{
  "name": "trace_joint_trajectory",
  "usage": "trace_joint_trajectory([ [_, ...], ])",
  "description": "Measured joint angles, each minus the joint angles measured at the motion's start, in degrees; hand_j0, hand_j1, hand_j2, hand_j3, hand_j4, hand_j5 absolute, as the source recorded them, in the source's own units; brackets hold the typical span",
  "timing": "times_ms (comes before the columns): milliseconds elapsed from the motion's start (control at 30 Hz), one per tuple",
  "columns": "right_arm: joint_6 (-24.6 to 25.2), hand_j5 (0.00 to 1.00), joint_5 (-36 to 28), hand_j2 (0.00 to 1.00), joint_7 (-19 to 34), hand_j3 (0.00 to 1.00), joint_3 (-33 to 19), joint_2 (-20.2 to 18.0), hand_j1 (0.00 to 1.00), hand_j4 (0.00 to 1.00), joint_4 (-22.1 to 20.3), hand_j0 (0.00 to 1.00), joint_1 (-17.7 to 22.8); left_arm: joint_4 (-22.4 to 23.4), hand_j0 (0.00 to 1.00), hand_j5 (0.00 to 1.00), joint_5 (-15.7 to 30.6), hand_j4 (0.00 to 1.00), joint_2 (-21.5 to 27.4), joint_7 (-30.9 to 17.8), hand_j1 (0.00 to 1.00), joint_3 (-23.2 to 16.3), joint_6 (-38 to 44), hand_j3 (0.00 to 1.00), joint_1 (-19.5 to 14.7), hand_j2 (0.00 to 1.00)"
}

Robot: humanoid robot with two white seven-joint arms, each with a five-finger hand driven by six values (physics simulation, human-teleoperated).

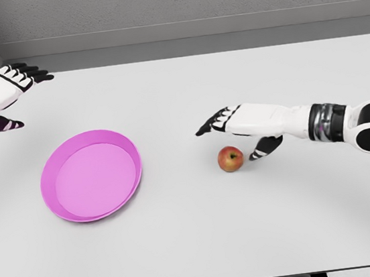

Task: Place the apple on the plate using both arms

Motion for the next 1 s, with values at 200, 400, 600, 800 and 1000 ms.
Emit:
trace_joint_trajectory([
  [200,-5.19,1.00,-0.23,1.00,0.02,1.00,-16.15,-6.19,1.00,1.00,0.13,1.00,9.93,-0.89,1.00,1.00,0.16,1.00,-0.27,0.04,1.00,-0.52,0.00,1.00,-0.52,1.00],
  [400,-7.74,1.00,-0.41,1.00,0.88,1.00,-30.84,-8.25,1.00,1.00,2.29,1.00,14.50,-8.22,1.00,1.00,-0.35,1.00,-2.15,-0.06,1.00,-6.36,0.02,1.00,-10.10,1.00],
  [600,-8.37,1.00,-0.40,1.00,1.49,1.00,-32.43,-8.00,1.00,1.00,3.12,1.00,13.89,-10.54,1.00,1.00,-6.99,1.00,-10.32,-1.48,1.00,-20.22,0.01,1.00,-21.00,1.00],
  [800,-8.26,1.00,-0.44,1.00,1.58,1.00,-31.30,-7.63,1.00,1.00,2.87,1.00,14.24,-10.84,1.00,1.00,-8.05,1.00,-16.77,-2.02,1.00,-32.44,0.01,1.00,-29.00,1.00],
  [1000,-8.24,1.00,-0.45,1.00,1.60,1.00,-30.90,-7.27,1.00,1.00,2.72,1.00,14.33,-11.64,1.00,1.00,-8.55,1.00,-20.16,-2.19,1.00,-38.25,0.00,1.00,-31.29,1.00],
])
